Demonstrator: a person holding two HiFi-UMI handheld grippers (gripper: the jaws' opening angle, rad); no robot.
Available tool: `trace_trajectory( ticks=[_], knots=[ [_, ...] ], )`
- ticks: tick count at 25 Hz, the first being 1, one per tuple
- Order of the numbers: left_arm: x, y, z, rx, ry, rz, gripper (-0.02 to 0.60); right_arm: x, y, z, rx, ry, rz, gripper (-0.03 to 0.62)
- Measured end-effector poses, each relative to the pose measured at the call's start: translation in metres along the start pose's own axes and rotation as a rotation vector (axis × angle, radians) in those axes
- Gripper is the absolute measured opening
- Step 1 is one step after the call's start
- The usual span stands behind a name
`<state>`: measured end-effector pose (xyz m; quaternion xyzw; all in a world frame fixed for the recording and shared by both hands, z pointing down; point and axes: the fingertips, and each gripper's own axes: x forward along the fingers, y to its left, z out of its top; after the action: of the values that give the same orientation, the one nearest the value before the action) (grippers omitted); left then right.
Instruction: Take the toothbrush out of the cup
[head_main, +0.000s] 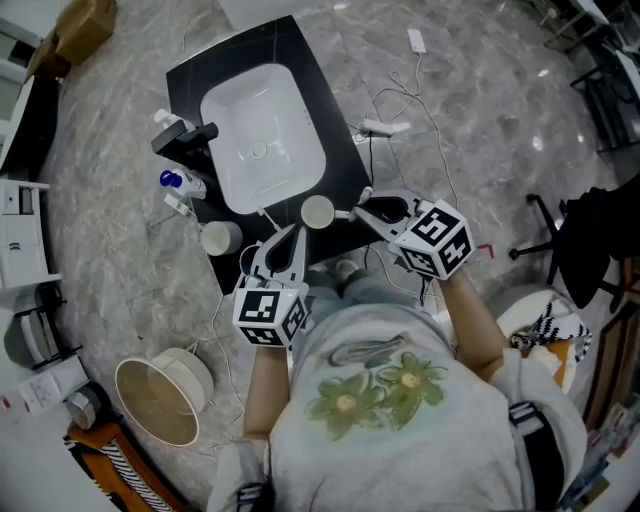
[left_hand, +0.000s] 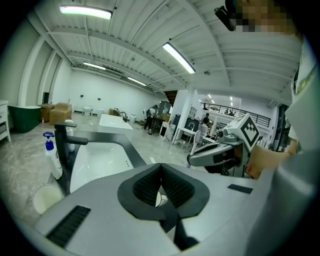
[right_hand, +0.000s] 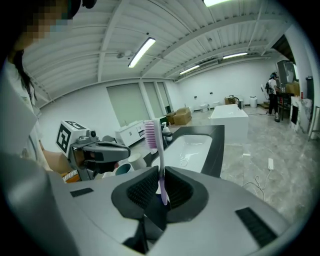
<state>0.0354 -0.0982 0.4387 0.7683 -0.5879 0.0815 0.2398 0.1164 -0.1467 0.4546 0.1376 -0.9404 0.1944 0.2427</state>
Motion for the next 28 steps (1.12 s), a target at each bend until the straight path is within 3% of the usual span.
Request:
trace_trajectory(
  ticks=[11,21,28],
  knots=[
    [-0.004,-0.009,-0.008,0.020,0.020,-0.052,0.018,-0.008,-0.006,-0.047,0.042,0.122,-0.092,0.063],
    [-0.002,-0.003,-0.018,0.008,0.035,-0.061,0.018,0.016,-0.023,-0.099,0.133,0.282,-0.111,0.063],
    [0.004,0.006,-0.024,-0.016,0.045,-0.052,0.018,0.033,-0.037,-0.114,0.159,0.307,-0.109,0.063]
  ],
)
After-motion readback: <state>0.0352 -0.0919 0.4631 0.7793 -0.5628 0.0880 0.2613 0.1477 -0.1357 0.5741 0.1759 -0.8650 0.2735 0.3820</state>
